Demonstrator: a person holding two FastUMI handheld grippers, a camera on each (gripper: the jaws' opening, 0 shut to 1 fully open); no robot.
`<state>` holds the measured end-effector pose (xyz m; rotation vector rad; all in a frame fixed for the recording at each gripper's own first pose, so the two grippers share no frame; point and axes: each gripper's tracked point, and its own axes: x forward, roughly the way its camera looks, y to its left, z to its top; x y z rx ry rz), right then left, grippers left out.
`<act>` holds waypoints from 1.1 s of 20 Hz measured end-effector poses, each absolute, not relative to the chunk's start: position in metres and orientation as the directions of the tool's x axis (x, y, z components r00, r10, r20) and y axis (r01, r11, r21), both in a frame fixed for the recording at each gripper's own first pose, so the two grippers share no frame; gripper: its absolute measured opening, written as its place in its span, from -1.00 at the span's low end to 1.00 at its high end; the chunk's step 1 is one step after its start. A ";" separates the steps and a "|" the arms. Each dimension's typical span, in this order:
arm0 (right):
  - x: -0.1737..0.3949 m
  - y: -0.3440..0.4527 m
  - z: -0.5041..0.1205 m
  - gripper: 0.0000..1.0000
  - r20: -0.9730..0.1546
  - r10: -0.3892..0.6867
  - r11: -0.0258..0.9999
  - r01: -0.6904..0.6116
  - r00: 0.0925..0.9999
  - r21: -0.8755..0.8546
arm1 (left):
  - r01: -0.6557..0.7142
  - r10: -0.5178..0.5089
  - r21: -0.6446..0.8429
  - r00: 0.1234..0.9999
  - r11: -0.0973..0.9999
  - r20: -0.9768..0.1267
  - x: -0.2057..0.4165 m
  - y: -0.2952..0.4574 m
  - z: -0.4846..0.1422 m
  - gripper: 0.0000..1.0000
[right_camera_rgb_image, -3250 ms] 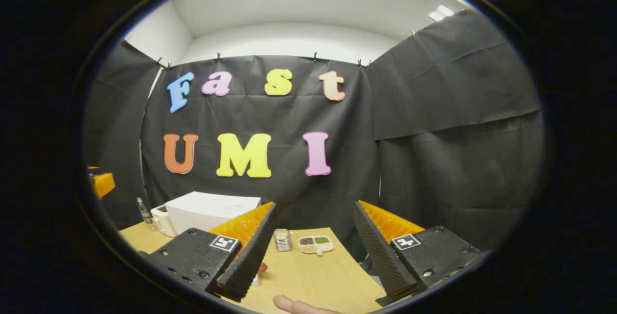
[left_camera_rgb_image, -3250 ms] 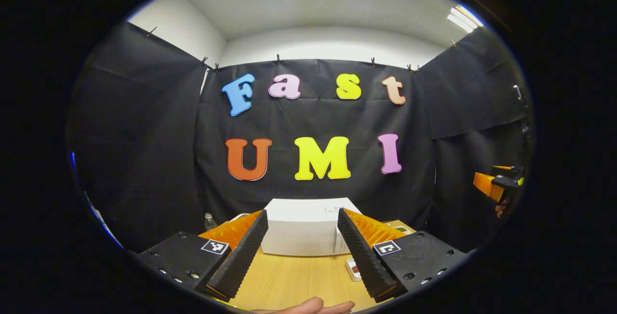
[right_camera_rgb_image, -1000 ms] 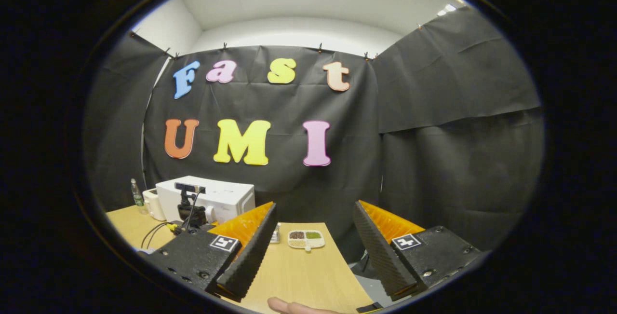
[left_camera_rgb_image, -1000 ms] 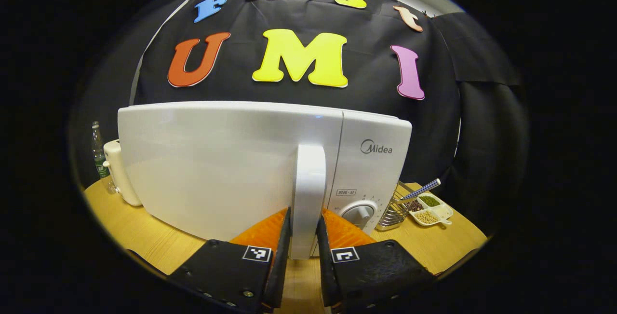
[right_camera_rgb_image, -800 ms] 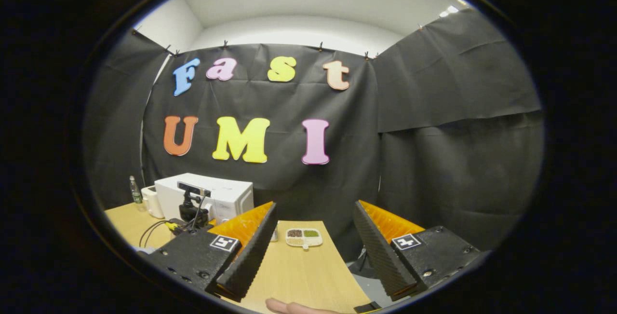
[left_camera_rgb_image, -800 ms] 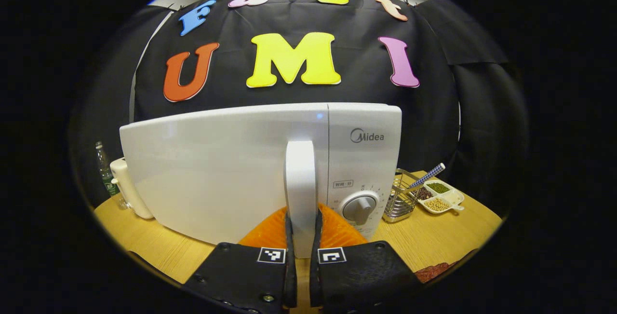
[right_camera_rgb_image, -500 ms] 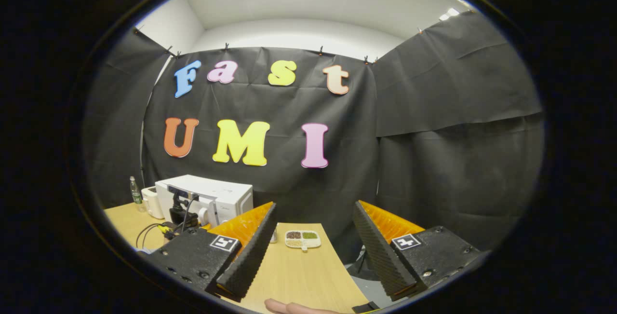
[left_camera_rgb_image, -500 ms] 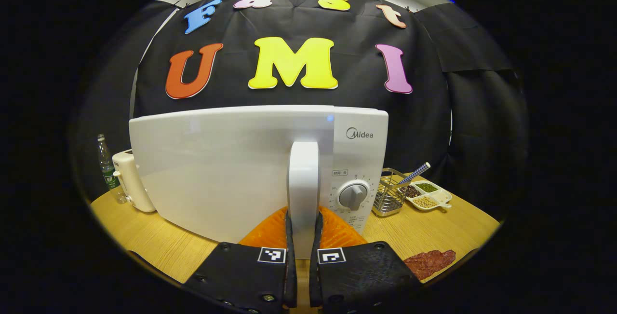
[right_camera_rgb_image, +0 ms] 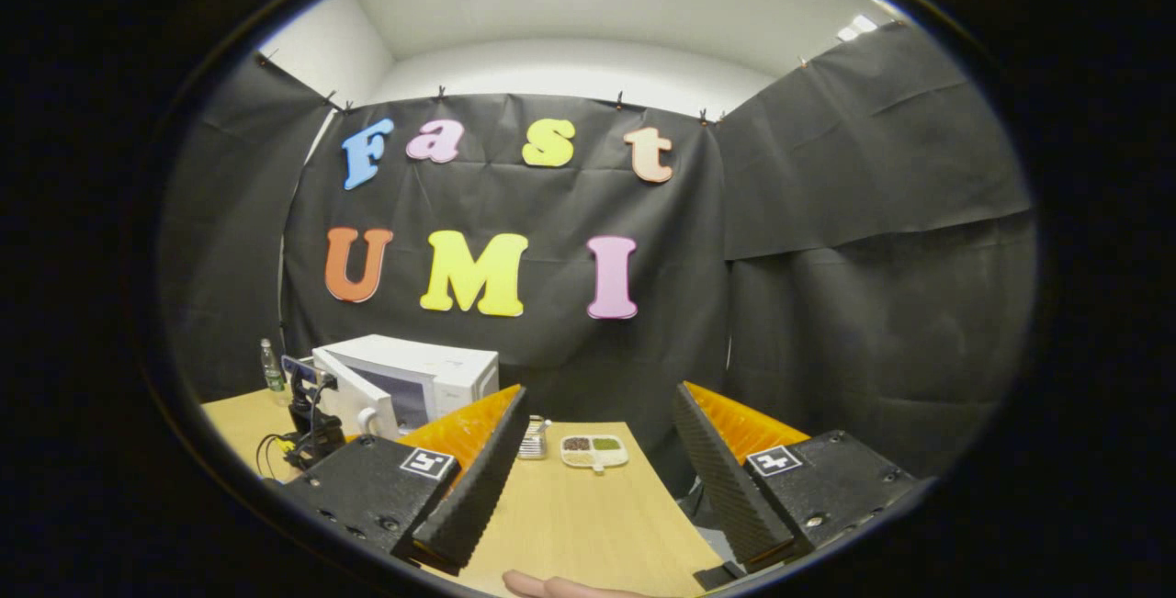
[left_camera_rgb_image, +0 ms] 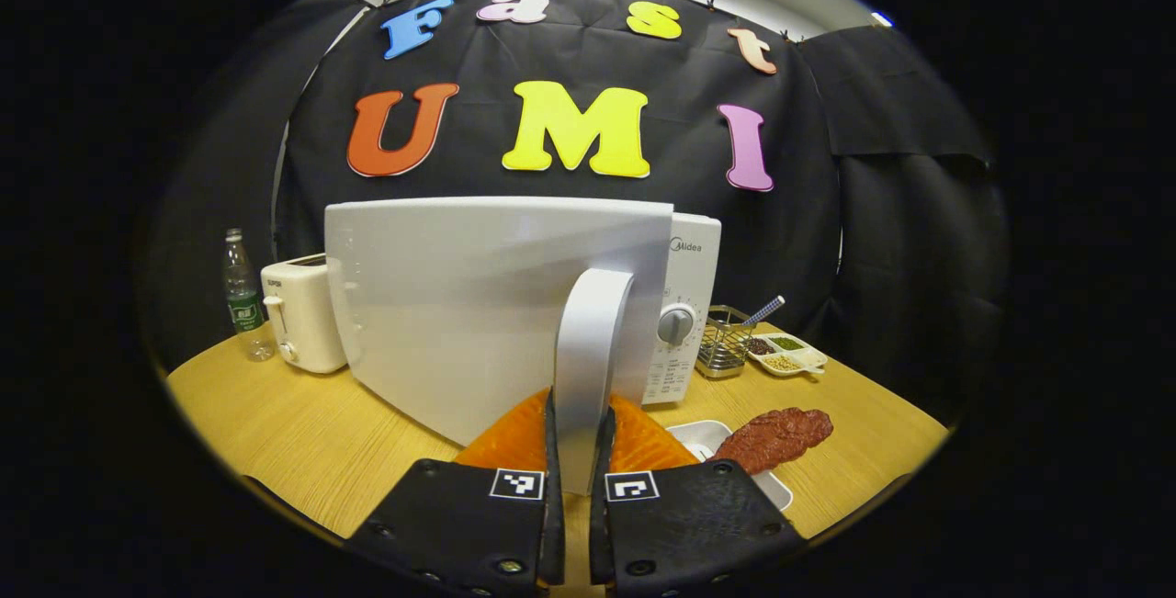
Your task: Open the microwave oven with the left hand, put the food in, and close the microwave oven.
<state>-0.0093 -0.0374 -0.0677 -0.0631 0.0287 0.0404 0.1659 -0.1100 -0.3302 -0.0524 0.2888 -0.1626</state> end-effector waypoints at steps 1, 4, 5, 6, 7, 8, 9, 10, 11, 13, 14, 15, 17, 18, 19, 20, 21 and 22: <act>-0.012 -0.035 -0.068 1.00 -0.030 0.043 0.997 -0.045 0.999 -0.062 | 0.146 -0.155 -0.052 0.949 0.988 -0.274 0.158 -0.102 -0.329 -0.80; -0.020 -0.025 -0.069 0.83 -0.027 0.058 0.996 -0.059 0.998 -0.062 | 0.118 -0.124 -0.040 0.956 0.992 -0.264 0.135 -0.074 -0.328 -0.75; -0.022 -0.023 -0.069 0.83 -0.026 0.060 0.996 -0.062 0.998 -0.060 | 0.105 -0.114 -0.047 0.956 0.993 -0.269 0.127 -0.064 -0.328 -0.75; -0.022 -0.021 -0.070 0.83 -0.024 0.068 0.996 -0.069 0.997 -0.058 | 0.088 -0.099 -0.053 0.960 0.995 -0.264 0.118 -0.053 -0.326 -0.75; -0.025 -0.016 -0.072 0.83 -0.025 0.079 0.995 -0.081 0.997 -0.054 | 0.073 -0.084 -0.054 0.960 0.996 -0.265 0.110 -0.042 -0.325 -0.64; -0.026 -0.011 -0.075 1.00 -0.031 0.091 0.994 -0.093 0.995 -0.051 | 0.054 -0.066 -0.052 0.961 0.997 -0.270 0.102 -0.029 -0.325 -0.64; -0.028 -0.008 -0.078 0.83 -0.040 0.100 0.994 -0.102 0.994 -0.046 | 0.032 -0.043 -0.046 0.961 0.998 -0.273 0.093 -0.014 -0.325 -0.64; -0.028 -0.005 -0.083 1.00 -0.049 0.111 0.993 -0.113 0.993 -0.040 | 0.026 -0.039 -0.050 0.961 0.998 -0.273 0.083 -0.002 -0.325 -0.64; -0.029 -0.001 -0.086 0.83 -0.057 0.123 0.992 -0.125 0.991 -0.034 | 0.014 -0.031 -0.059 0.955 0.998 -0.296 0.068 0.008 -0.328 -0.58; -0.028 0.004 -0.091 1.00 -0.069 0.138 0.990 -0.140 0.988 -0.029 | -0.001 -0.016 -0.055 0.954 0.998 -0.299 0.041 0.031 -0.329 -0.12; -0.027 0.004 -0.094 0.83 -0.074 0.138 0.990 -0.140 0.988 -0.031 | -0.018 0.008 -0.030 0.959 0.999 -0.284 0.029 0.047 -0.325 -0.37; -0.026 0.003 -0.097 0.83 -0.082 0.135 0.990 -0.138 0.987 -0.034 | -0.024 0.021 -0.008 0.961 1.000 -0.276 0.016 0.059 -0.322 0.14; -0.023 0.003 -0.101 0.82 -0.094 0.129 0.991 -0.132 0.987 -0.029 | -0.035 0.034 0.000 0.964 0.999 -0.263 -0.007 0.074 -0.313 0.69; -0.022 0.005 -0.102 0.83 -0.099 0.129 0.991 -0.132 0.987 -0.025 | -0.042 0.038 -0.012 0.966 0.999 -0.255 -0.015 0.079 -0.306 0.77; -0.022 0.007 -0.104 0.83 -0.104 0.129 0.991 -0.132 0.986 -0.023 | -0.049 0.040 -0.030 0.967 0.998 -0.252 -0.022 0.082 -0.299 0.84; -0.021 0.008 -0.104 0.83 -0.107 0.128 0.991 -0.131 0.986 -0.022 | -0.055 0.044 -0.041 0.967 0.998 -0.250 -0.028 0.084 -0.293 0.84; -0.020 0.008 -0.104 0.83 -0.107 0.126 0.991 -0.129 0.986 -0.024 | -0.084 0.070 -0.046 0.967 0.995 -0.244 -0.033 0.091 -0.284 0.85; -0.019 0.010 -0.103 0.83 -0.104 0.124 0.991 -0.128 0.987 -0.028 | -0.108 0.094 -0.046 0.965 0.993 -0.245 -0.036 0.098 -0.277 0.84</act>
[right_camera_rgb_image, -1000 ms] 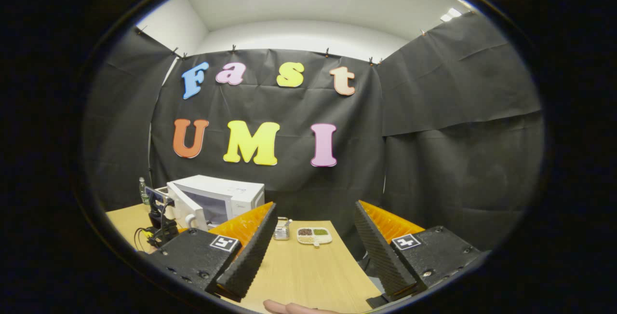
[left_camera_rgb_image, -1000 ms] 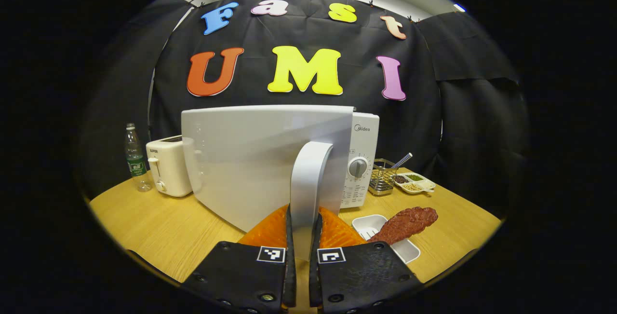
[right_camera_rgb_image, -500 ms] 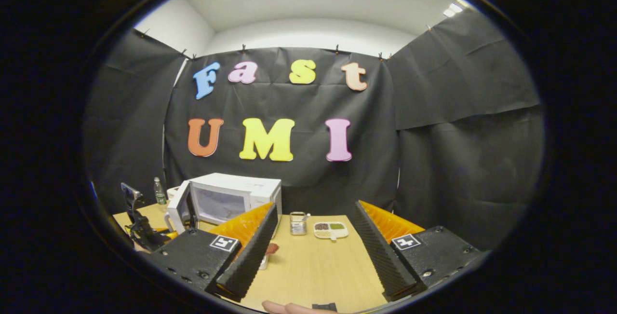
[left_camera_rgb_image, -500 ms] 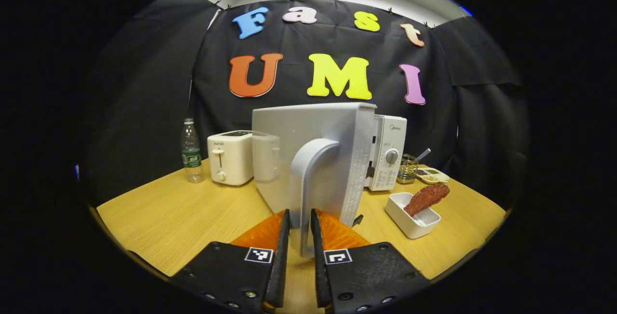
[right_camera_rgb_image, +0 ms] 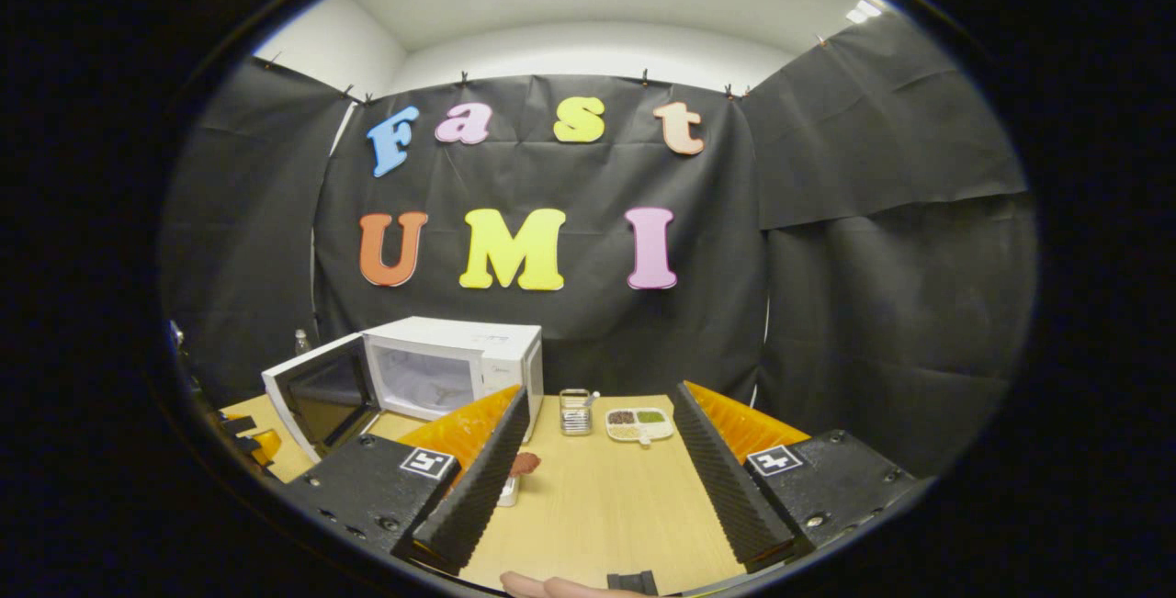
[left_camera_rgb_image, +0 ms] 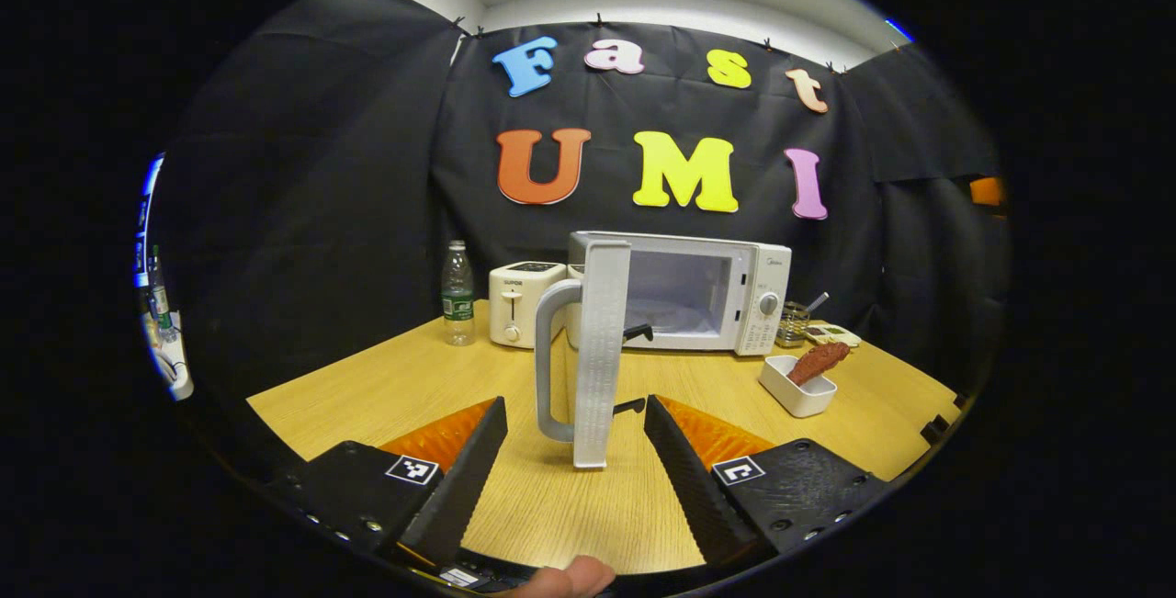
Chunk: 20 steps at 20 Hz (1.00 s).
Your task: Open the microwave oven with the left hand, put the food in, and close the microwave oven.
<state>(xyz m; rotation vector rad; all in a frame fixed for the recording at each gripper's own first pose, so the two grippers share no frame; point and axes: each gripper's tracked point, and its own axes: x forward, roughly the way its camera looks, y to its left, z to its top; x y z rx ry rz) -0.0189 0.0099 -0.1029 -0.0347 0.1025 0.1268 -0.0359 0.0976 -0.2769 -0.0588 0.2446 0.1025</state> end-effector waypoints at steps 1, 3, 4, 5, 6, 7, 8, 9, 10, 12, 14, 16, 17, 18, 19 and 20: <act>-0.017 0.012 -0.102 1.00 -0.104 0.124 0.991 -0.128 0.987 -0.036 | -0.111 0.097 -0.045 0.965 0.993 -0.242 -0.041 0.098 -0.270 0.63; -0.010 0.016 -0.102 1.00 -0.106 0.128 0.990 -0.134 0.986 -0.046 | -0.084 0.067 -0.069 0.973 0.994 -0.221 -0.045 0.088 -0.248 0.84; -0.005 0.019 -0.101 0.83 -0.111 0.133 0.989 -0.140 0.985 -0.054 | -0.071 0.053 -0.078 0.975 0.994 -0.214 -0.047 0.083 -0.238 0.84; 0.002 0.022 -0.101 0.83 -0.121 0.139 0.987 -0.148 0.983 -0.066 | -0.073 0.055 -0.086 0.978 0.994 -0.201 -0.047 0.082 -0.225 0.84; 0.009 0.024 -0.101 0.83 -0.133 0.144 0.985 -0.155 0.981 -0.075 | -0.076 0.056 -0.096 0.979 0.993 -0.195 -0.045 0.082 -0.212 0.84; 0.017 0.026 -0.100 0.83 -0.144 0.147 0.984 -0.160 0.979 -0.084 | -0.068 0.049 -0.100 0.982 0.993 -0.185 -0.044 0.077 -0.200 0.84; 0.026 0.027 -0.099 0.83 -0.153 0.151 0.982 -0.166 0.977 -0.093 | -0.051 0.033 -0.102 0.985 0.994 -0.169 -0.040 0.070 -0.187 0.84; 0.036 0.030 -0.099 0.83 -0.167 0.155 0.979 -0.174 0.974 -0.104 | -0.032 0.017 -0.101 0.989 0.994 -0.149 -0.038 0.063 -0.173 0.84; 0.045 0.032 -0.101 0.83 -0.185 0.159 0.977 -0.182 0.970 -0.113 | -0.024 0.012 -0.092 0.991 0.995 -0.130 -0.035 0.062 -0.158 0.83; 0.064 0.038 -0.108 1.00 -0.231 0.172 0.972 -0.203 0.958 -0.117 | -0.021 0.015 -0.061 0.996 0.998 -0.094 -0.025 0.060 -0.135 0.84; 0.084 0.044 -0.125 1.00 -0.309 0.185 0.968 -0.227 0.933 -0.105 | -0.009 0.007 -0.037 0.998 0.999 -0.060 -0.013 0.053 -0.115 0.83; 0.100 0.056 -0.143 0.84 -0.403 0.230 0.961 -0.273 0.886 -0.051 | -0.012 0.011 -0.017 0.999 1.000 -0.042 -0.001 0.051 -0.098 0.83; 0.107 0.064 -0.153 0.84 -0.447 0.264 0.953 -0.304 0.854 -0.017 | -0.020 0.019 -0.005 0.999 1.000 -0.040 0.004 0.050 -0.092 0.83; 0.115 0.071 -0.166 0.84 -0.494 0.291 0.944 -0.330 0.819 0.010 | -0.022 0.023 0.002 0.999 1.000 -0.038 0.008 0.048 -0.085 0.83; 0.124 0.075 -0.180 0.84 -0.538 0.311 0.936 -0.350 0.783 0.031 | -0.021 0.021 0.008 0.999 1.000 -0.028 0.011 0.045 -0.079 0.83; 0.133 0.078 -0.195 1.00 -0.577 0.322 0.931 -0.360 0.751 0.051 | -0.021 0.021 0.016 1.000 1.000 -0.006 0.016 0.041 -0.071 0.83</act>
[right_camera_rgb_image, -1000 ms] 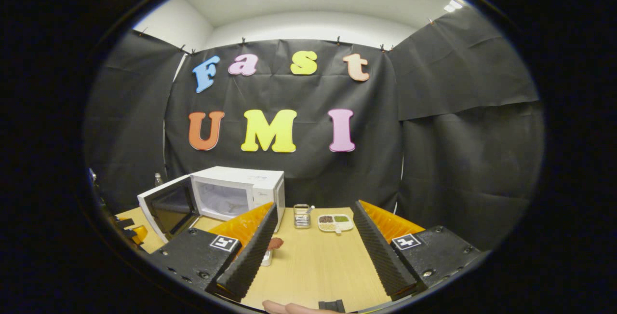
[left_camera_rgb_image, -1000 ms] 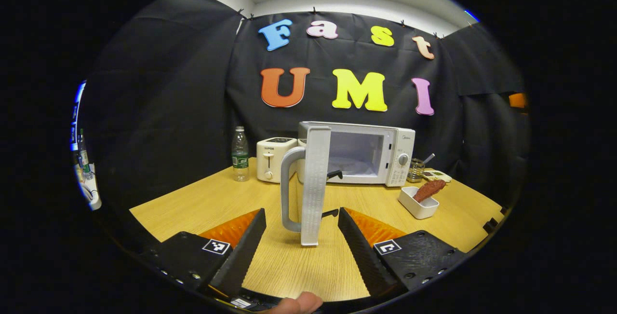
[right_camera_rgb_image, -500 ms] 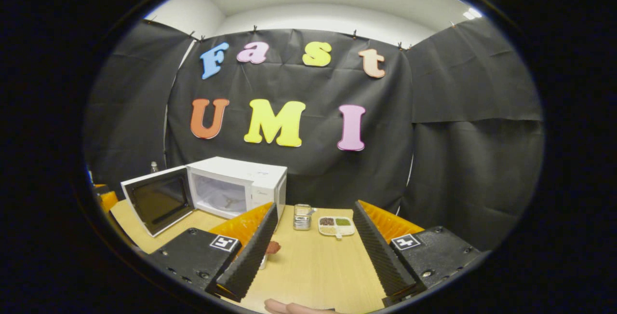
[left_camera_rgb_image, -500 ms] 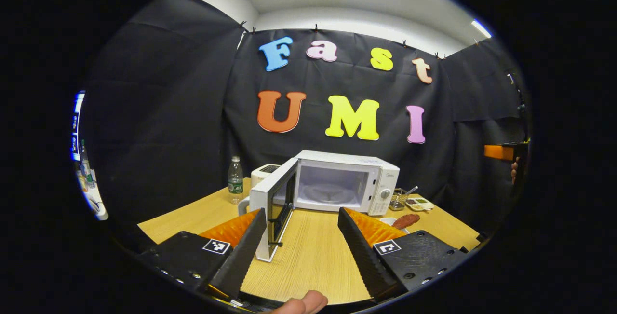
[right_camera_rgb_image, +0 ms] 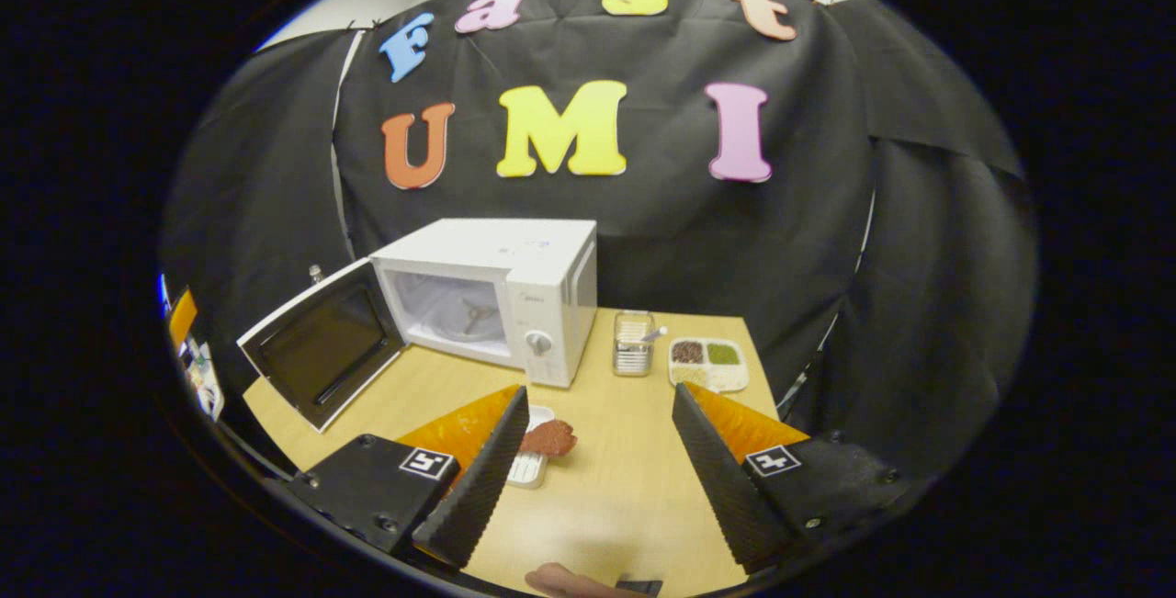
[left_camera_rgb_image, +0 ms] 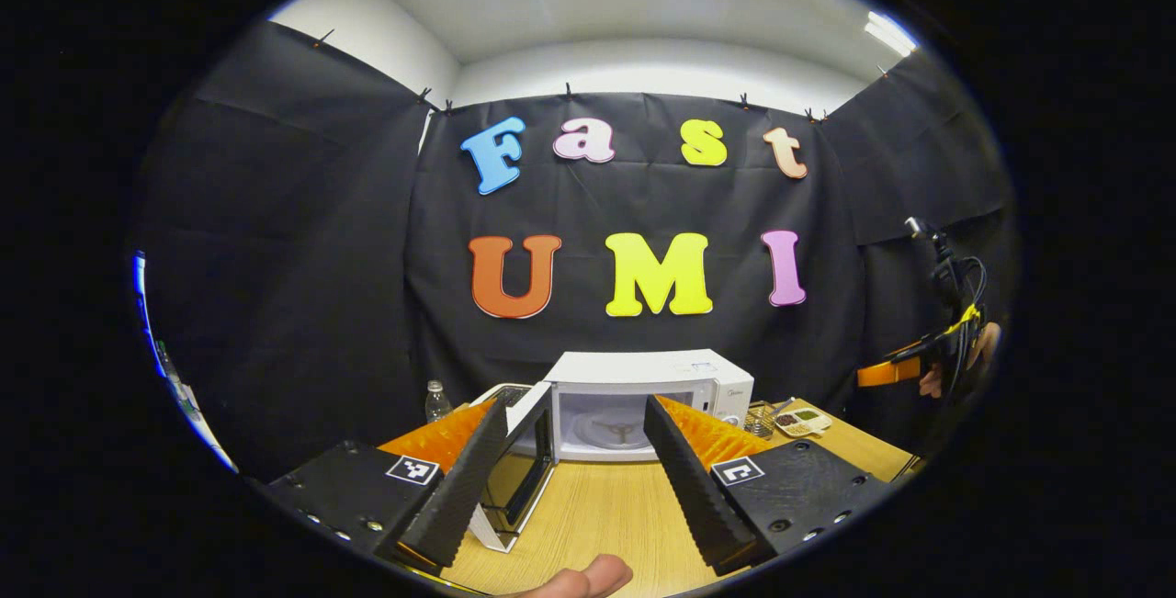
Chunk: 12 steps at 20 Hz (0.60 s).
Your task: Open the microwave oven with the left hand, put the food in, and close the microwave oven.
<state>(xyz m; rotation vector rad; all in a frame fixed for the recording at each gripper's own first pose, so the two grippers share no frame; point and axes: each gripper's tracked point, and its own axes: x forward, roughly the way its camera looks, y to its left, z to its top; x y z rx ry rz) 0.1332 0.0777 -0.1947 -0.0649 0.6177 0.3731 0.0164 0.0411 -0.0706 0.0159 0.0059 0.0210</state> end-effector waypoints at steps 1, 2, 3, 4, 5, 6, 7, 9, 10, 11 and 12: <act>0.143 0.080 -0.211 0.84 -0.613 0.336 0.926 -0.368 0.716 0.077 | -0.023 0.022 0.018 1.000 1.000 0.016 0.020 0.038 -0.063 0.83; 0.152 0.084 -0.228 0.84 -0.648 0.356 0.920 -0.374 0.674 0.116 | -0.019 0.018 0.019 0.999 1.000 0.033 0.023 0.034 -0.058 0.83; 0.158 0.092 -0.246 0.84 -0.681 0.384 0.909 -0.383 0.624 0.162 | -0.008 0.007 0.020 0.999 1.000 0.042 0.026 0.027 -0.056 0.83; 0.163 0.097 -0.264 0.84 -0.710 0.409 0.899 -0.387 0.573 0.205 | 0.005 -0.006 0.021 0.999 1.000 0.047 0.030 0.020 -0.056 0.84; 0.167 0.099 -0.280 1.00 -0.736 0.430 0.888 -0.390 0.522 0.242 | 0.014 -0.015 0.026 0.999 1.000 0.050 0.033 0.015 -0.056 0.84; 0.172 0.099 -0.295 0.79 -0.757 0.437 0.886 -0.378 0.485 0.269 | 0.018 -0.020 0.037 0.998 0.999 0.053 0.035 0.012 -0.056 0.84; 0.176 0.101 -0.306 0.73 -0.766 0.456 0.878 -0.371 0.454 0.303 | 0.019 -0.022 0.052 0.999 0.998 0.049 0.039 0.010 -0.058 0.84; 0.177 0.110 -0.331 0.66 -0.780 0.509 0.848 -0.366 0.365 0.382 | 0.010 -0.014 0.080 0.999 0.997 0.042 0.041 0.010 -0.060 0.67; 0.177 0.116 -0.344 0.62 -0.782 0.536 0.831 -0.359 0.316 0.425 | 0.006 -0.010 0.089 0.999 0.996 0.047 0.040 0.011 -0.059 0.87; 0.173 0.121 -0.355 0.59 -0.783 0.561 0.813 -0.355 0.268 0.461 | 0.003 -0.008 0.094 0.998 0.996 0.055 0.040 0.010 -0.057 0.75; 0.171 0.125 -0.365 0.53 -0.784 0.576 0.802 -0.346 0.230 0.487 | -0.001 -0.004 0.096 0.998 0.995 0.059 0.039 0.011 -0.057 0.75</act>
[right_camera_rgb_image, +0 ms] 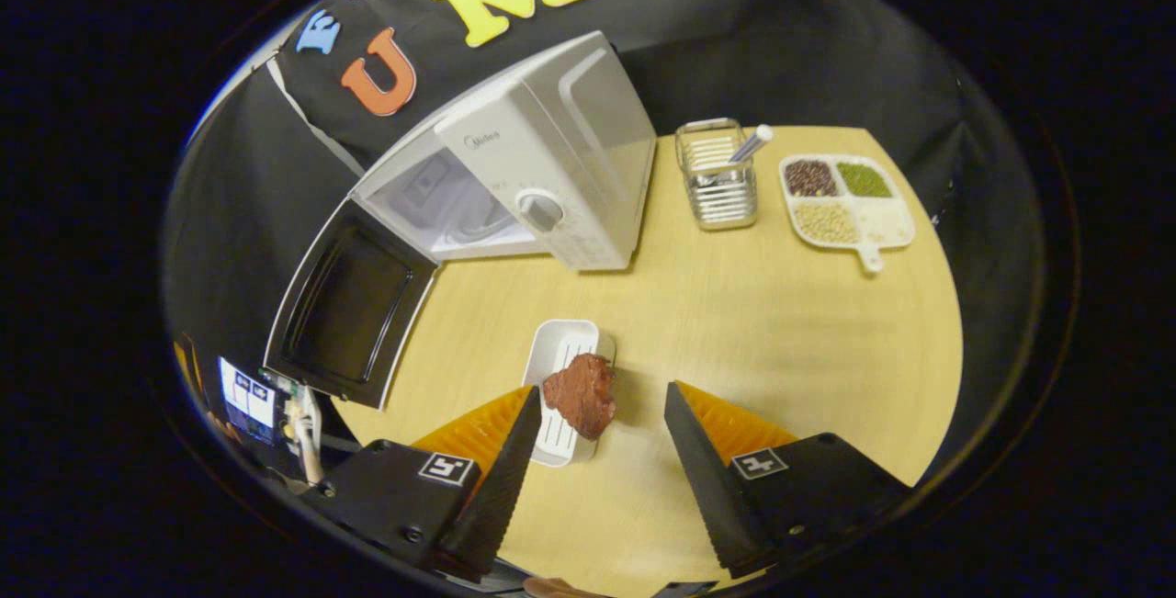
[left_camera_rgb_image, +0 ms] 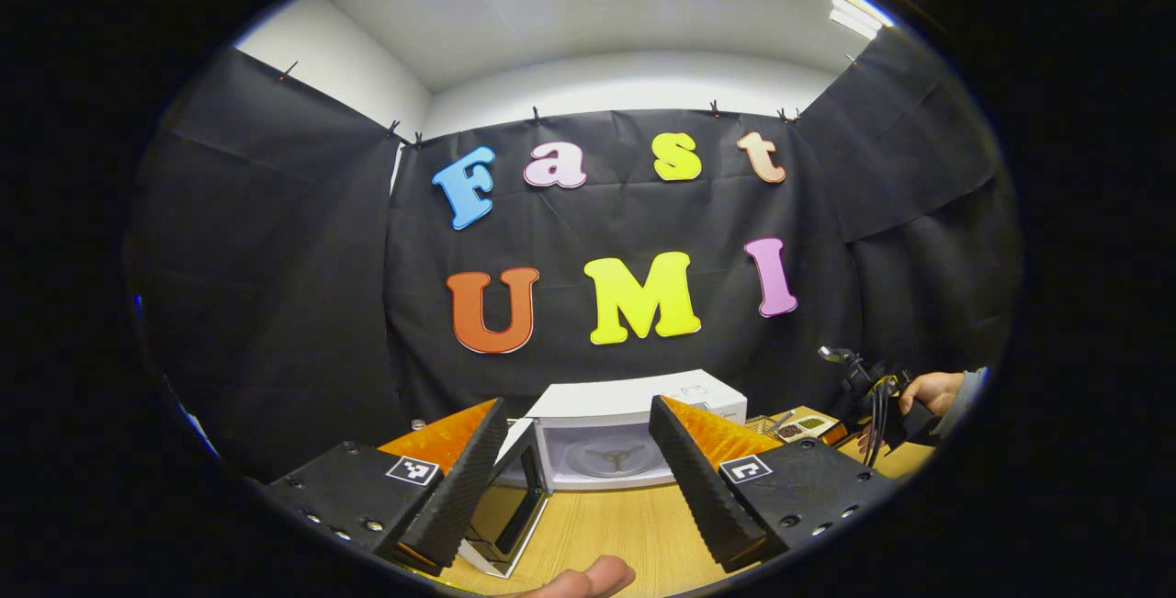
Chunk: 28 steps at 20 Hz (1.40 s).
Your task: Open the microwave oven with the left hand, put the food in, and close the microwave oven.
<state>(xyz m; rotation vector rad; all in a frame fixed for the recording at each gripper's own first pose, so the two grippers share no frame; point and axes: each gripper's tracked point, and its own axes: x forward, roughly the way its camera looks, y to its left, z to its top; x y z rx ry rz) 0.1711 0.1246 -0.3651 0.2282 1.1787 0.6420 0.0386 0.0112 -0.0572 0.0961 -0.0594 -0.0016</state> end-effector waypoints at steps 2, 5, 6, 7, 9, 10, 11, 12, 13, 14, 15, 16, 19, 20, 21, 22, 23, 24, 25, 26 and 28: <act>0.169 0.130 -0.378 0.41 -0.775 0.607 0.775 -0.345 0.174 0.530 | -0.003 -0.001 0.086 0.998 0.996 0.055 0.036 0.011 -0.059 0.89; 0.166 0.141 -0.387 0.08 -0.726 0.678 0.717 -0.320 0.115 0.619 | 0.021 -0.024 0.049 0.998 0.999 0.052 0.033 0.006 -0.059 0.90; 0.162 0.145 -0.390 -0.44 -0.708 0.699 0.699 -0.300 0.099 0.649 | 0.025 -0.027 0.043 0.998 0.999 0.050 0.030 0.007 -0.060 0.89; 0.162 0.145 -0.387 -0.74 -0.687 0.721 0.679 -0.294 0.093 0.673 | 0.024 -0.026 0.040 0.999 0.999 0.048 0.028 0.009 -0.060 0.89; 0.154 0.144 -0.380 -0.72 -0.684 0.721 0.678 -0.314 0.110 0.665 | 0.026 -0.028 0.042 0.998 0.999 0.049 0.027 0.010 -0.061 0.89; 0.154 0.141 -0.374 -0.92 -0.691 0.710 0.689 -0.342 0.140 0.639 | 0.026 -0.028 0.042 0.998 0.999 0.052 0.026 0.011 -0.061 0.89; 0.154 0.137 -0.365 -0.77 -0.703 0.688 0.709 -0.372 0.180 0.599 | 0.026 -0.028 0.040 0.998 0.999 0.054 0.025 0.012 -0.062 0.89; 0.155 0.133 -0.355 -0.76 -0.710 0.668 0.727 -0.403 0.223 0.557 | 0.028 -0.030 0.036 0.998 0.999 0.052 0.025 0.012 -0.063 0.89; 0.153 0.131 -0.344 -0.94 -0.716 0.649 0.740 -0.434 0.259 0.514 | 0.032 -0.033 0.031 0.998 0.999 0.046 0.025 0.012 -0.065 0.89; 0.151 0.132 -0.334 -0.94 -0.716 0.633 0.751 -0.458 0.294 0.476 | 0.033 -0.034 0.030 0.999 0.999 0.035 0.026 0.013 -0.068 0.89; 0.148 0.132 -0.324 -0.76 -0.716 0.616 0.761 -0.484 0.328 0.433 | 0.028 -0.029 0.032 0.999 0.999 0.018 0.027 0.015 -0.073 0.75; 0.145 0.133 -0.314 -0.76 -0.714 0.601 0.768 -0.507 0.361 0.390 | 0.024 -0.024 0.036 1.000 0.999 0.006 0.027 0.017 -0.075 0.89; 0.131 0.145 -0.298 -0.77 -0.706 0.549 0.784 -0.569 0.447 0.249 | 0.023 -0.023 0.044 1.000 0.999 -0.001 0.026 0.021 -0.077 0.89; 0.127 0.150 -0.295 -0.77 -0.702 0.529 0.786 -0.586 0.476 0.195 | 0.026 -0.026 0.045 1.000 0.999 -0.002 0.024 0.021 -0.078 0.75; 0.124 0.157 -0.292 -0.94 -0.695 0.513 0.787 -0.600 0.505 0.145 | 0.027 -0.027 0.043 1.000 0.999 -0.002 0.021 0.023 -0.077 0.89; 0.121 0.165 -0.291 -0.94 -0.689 0.496 0.790 -0.604 0.529 0.104 | 0.029 -0.028 0.039 1.000 0.999 -0.005 0.020 0.025 -0.079 0.89; 0.118 0.175 -0.291 -0.92 -0.679 0.484 0.793 -0.605 0.551 0.074 | 0.032 -0.032 0.032 0.999 0.999 -0.011 0.017 0.026 -0.081 0.89; 0.117 0.186 -0.291 -0.92 -0.666 0.477 0.795 -0.604 0.574 0.049 | 0.035 -0.035 0.022 0.999 0.999 -0.013 0.015 0.028 -0.080 0.89; 0.116 0.197 -0.291 -0.92 -0.651 0.469 0.800 -0.600 0.596 0.027 | 0.038 -0.038 0.013 0.999 0.999 -0.014 0.013 0.030 -0.080 0.89; 0.118 0.208 -0.290 -0.92 -0.635 0.459 0.807 -0.591 0.621 0.005 | 0.040 -0.040 0.003 0.999 0.999 -0.018 0.012 0.033 -0.081 0.89; 0.123 0.233 -0.288 -0.92 -0.603 0.447 0.820 -0.572 0.660 -0.018 | 0.046 -0.046 -0.014 0.999 0.999 -0.026 0.007 0.035 -0.083 0.75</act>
